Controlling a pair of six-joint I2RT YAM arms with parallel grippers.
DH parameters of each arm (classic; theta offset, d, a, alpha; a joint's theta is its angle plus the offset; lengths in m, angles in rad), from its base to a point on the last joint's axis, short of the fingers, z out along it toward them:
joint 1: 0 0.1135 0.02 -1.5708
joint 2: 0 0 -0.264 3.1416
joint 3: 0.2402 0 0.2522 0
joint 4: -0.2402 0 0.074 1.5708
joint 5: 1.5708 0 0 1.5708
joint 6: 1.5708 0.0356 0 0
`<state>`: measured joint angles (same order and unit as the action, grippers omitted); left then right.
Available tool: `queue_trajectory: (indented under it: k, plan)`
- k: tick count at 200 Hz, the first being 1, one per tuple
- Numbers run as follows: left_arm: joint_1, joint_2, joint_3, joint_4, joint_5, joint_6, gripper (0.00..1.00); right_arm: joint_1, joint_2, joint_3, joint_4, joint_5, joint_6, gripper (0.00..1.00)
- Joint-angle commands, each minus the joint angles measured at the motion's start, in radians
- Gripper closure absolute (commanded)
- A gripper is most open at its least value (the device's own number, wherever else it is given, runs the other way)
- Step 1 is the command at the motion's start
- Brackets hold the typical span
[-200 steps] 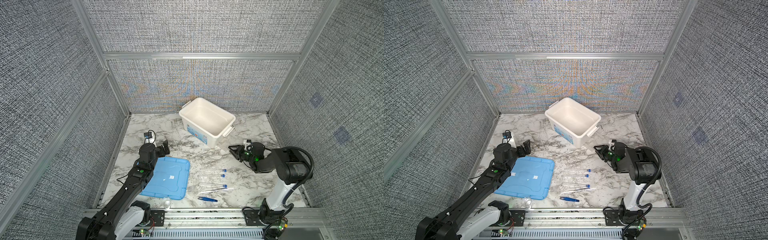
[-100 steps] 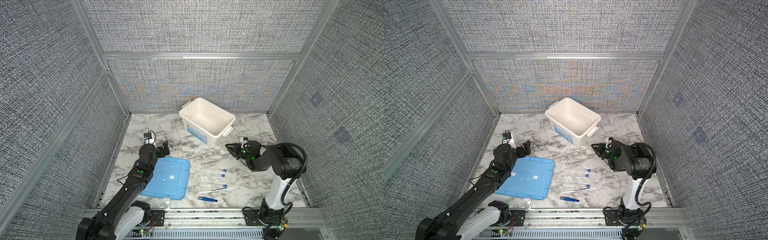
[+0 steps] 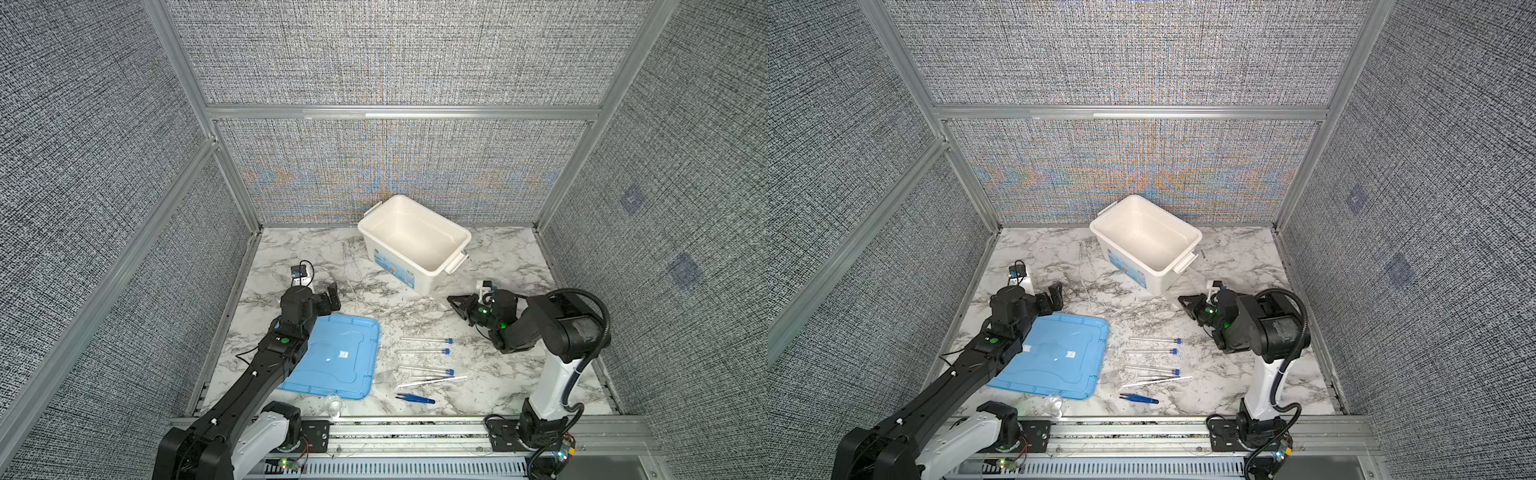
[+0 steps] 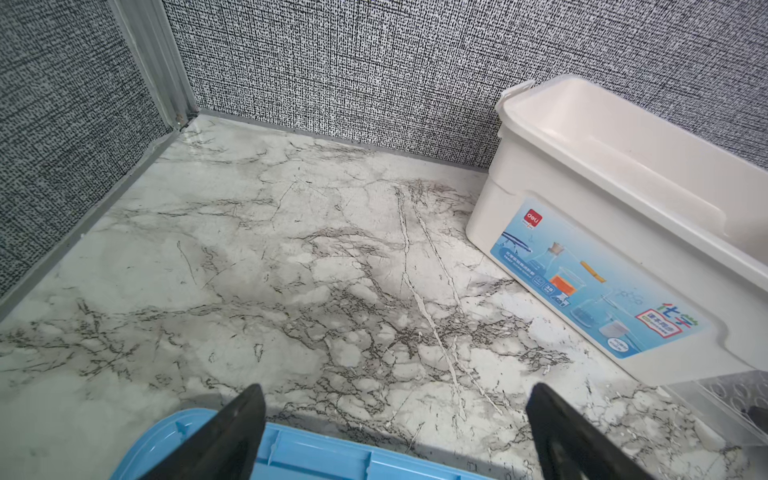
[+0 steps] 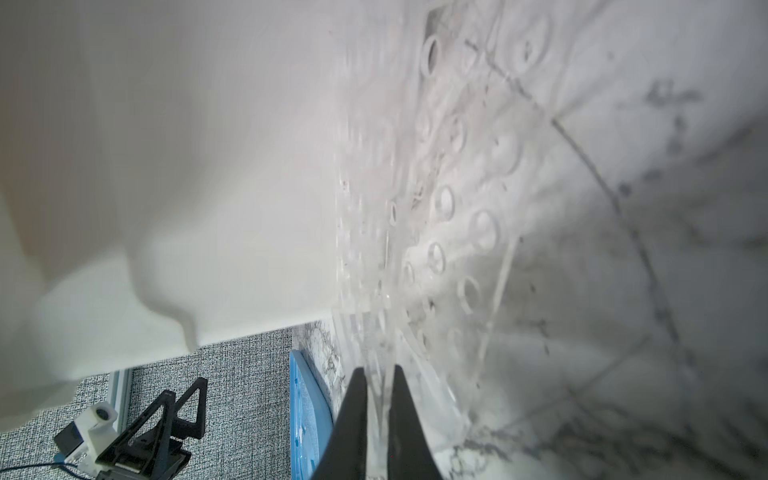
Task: Organize the chemistry lab equipment
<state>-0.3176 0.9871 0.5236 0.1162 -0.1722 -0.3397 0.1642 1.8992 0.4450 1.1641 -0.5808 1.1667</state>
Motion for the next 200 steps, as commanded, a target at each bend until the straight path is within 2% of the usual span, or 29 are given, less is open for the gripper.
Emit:
queue_trajectory:
  k: [1,15,47,64,95,112,129,144,169,183,200]
  plan:
    - [0.0,0.004,0.012,-0.001,0.017,0.015,0.01,0.027,-0.012,-0.067,0.082,0.061,0.054,0.93]
    - [0.0,0.005,0.023,-0.02,0.016,0.016,0.01,0.044,-0.019,-0.122,0.116,0.092,0.096,0.98]
    - [-0.005,-0.002,0.001,-0.02,0.03,0.023,0.01,0.115,-0.001,-0.222,0.235,0.141,0.185,0.98]
    - [-0.007,0.009,-0.01,-0.02,0.023,0.027,0.01,0.179,0.019,-0.244,0.238,0.172,0.247,0.98]
    - [-0.032,0.012,-0.002,-0.027,-0.055,0.041,0.01,0.309,0.006,-0.262,0.236,0.272,0.285,0.82]
    - [-0.04,0.004,0.004,-0.012,-0.059,0.051,0.01,0.324,0.006,-0.272,0.225,0.297,0.297,0.69]
    - [-0.047,0.012,0.02,-0.005,-0.042,0.055,0.01,0.319,-0.001,-0.286,0.191,0.305,0.297,0.65]
    - [-0.062,0.026,0.049,-0.037,-0.031,0.048,0.01,0.314,-0.032,-0.297,0.148,0.307,0.283,0.63]
    - [-0.1,0.006,0.114,-0.135,-0.001,-0.035,0.01,0.289,-0.146,-0.284,-0.004,0.288,0.245,0.63]
    - [-0.12,-0.006,0.13,-0.157,0.036,-0.087,0.01,0.279,-0.25,-0.257,-0.148,0.288,0.196,0.62]
    - [-0.156,0.002,0.168,-0.225,0.053,-0.127,0.01,0.271,-0.423,-0.205,-0.419,0.312,0.114,0.59]
